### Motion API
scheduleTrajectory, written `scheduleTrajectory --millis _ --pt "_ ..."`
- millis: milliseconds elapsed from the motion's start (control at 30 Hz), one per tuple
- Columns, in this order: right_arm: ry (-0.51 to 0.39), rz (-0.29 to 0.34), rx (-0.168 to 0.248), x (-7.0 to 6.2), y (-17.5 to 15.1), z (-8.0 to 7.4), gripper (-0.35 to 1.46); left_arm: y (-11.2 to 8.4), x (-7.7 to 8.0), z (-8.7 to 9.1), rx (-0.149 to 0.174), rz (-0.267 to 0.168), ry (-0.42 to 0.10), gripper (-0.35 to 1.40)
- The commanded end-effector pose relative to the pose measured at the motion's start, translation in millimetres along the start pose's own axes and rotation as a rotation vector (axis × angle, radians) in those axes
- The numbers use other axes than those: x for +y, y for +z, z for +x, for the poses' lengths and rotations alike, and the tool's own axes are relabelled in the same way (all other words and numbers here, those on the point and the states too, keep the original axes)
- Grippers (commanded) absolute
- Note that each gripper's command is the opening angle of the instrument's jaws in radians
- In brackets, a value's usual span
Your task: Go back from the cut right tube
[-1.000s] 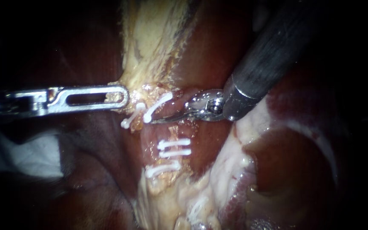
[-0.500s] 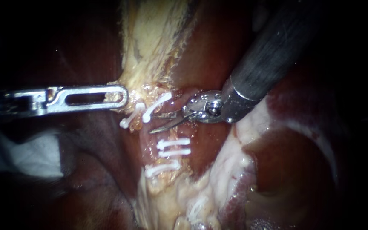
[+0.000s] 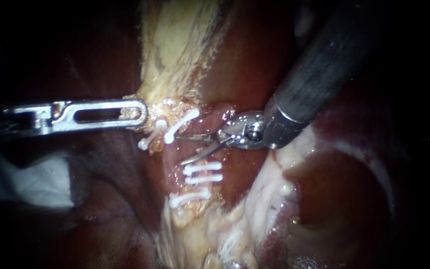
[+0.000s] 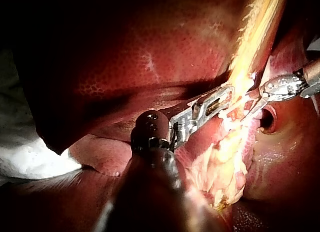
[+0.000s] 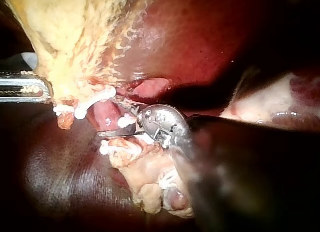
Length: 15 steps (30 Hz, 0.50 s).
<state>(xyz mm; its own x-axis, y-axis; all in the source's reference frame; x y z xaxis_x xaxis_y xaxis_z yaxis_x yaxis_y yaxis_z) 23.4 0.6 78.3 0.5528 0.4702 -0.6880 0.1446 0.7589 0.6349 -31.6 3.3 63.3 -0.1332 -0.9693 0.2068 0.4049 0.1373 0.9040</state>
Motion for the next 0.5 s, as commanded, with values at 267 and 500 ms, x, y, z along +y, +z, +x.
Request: scheduleTrajectory --millis 267,500 --pt "-0.138 -0.081 -0.001 -2.8 -1.9 -0.1 1.43 -0.1 0.0 0.0 -0.002 -0.002 0.000 -0.35" --pt "-0.213 -0.127 -0.003 -5.0 -7.6 -0.3 1.43 -0.1 0.1 0.0 -0.004 -0.004 0.000 -0.35"
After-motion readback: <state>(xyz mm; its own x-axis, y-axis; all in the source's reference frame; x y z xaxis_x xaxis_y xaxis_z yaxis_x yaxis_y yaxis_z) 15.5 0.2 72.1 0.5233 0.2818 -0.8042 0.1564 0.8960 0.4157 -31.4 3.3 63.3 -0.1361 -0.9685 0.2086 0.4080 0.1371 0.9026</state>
